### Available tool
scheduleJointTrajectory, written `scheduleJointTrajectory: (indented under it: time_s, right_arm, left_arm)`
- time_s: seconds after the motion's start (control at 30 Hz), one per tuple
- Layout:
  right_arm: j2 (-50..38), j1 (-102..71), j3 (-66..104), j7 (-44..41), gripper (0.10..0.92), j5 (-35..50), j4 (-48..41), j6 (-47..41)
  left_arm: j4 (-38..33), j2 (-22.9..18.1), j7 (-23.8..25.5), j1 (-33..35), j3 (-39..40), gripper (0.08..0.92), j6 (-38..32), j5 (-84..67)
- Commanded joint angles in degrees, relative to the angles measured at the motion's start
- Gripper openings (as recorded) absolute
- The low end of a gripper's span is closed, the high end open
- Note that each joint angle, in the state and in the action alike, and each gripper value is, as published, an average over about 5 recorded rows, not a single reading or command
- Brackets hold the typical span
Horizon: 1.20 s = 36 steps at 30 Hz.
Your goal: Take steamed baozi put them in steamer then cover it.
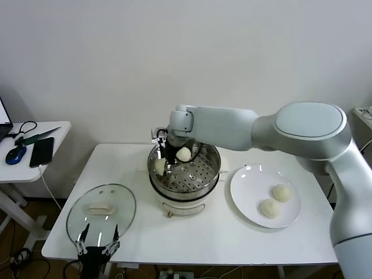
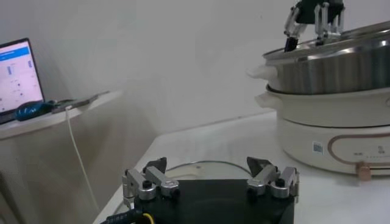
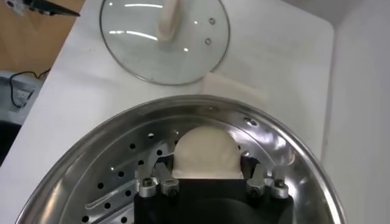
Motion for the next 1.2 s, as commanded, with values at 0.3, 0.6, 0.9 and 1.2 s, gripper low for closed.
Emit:
scheduleJointTrajectory:
  time_s: [0.3, 0.6, 0.9, 1.2]
  right_arm:
    - [0.09, -1.47, 0.79, -0.48, 0.819, -0.93, -1.02, -0.15]
    - [-9.19, 7.25, 0.81, -4.17, 0.823, -0.99, 7.14, 1.16]
    - [-29.82, 17.75, -2.31, -8.55, 0.823, -6.48, 21.21, 3.95]
    - [-49.7, 14.78, -2.91, -10.06, 0.823, -20.24, 31.6, 5.03]
  left_arm:
    - [0.15, -0.26, 0.01, -0.46, 0.38, 0.823, 0.23, 0.62]
    - [-0.3, -0.05, -0.1, -0.03, 0.34, 0.823, 0.22, 0.74]
    - [-0.73, 0.02, -0.01, 0.28, 0.89, 0.823, 0.57, 1.3]
    - [-1.13, -0.18, 0.19, -0.17, 1.33, 0.823, 1.01, 2.38]
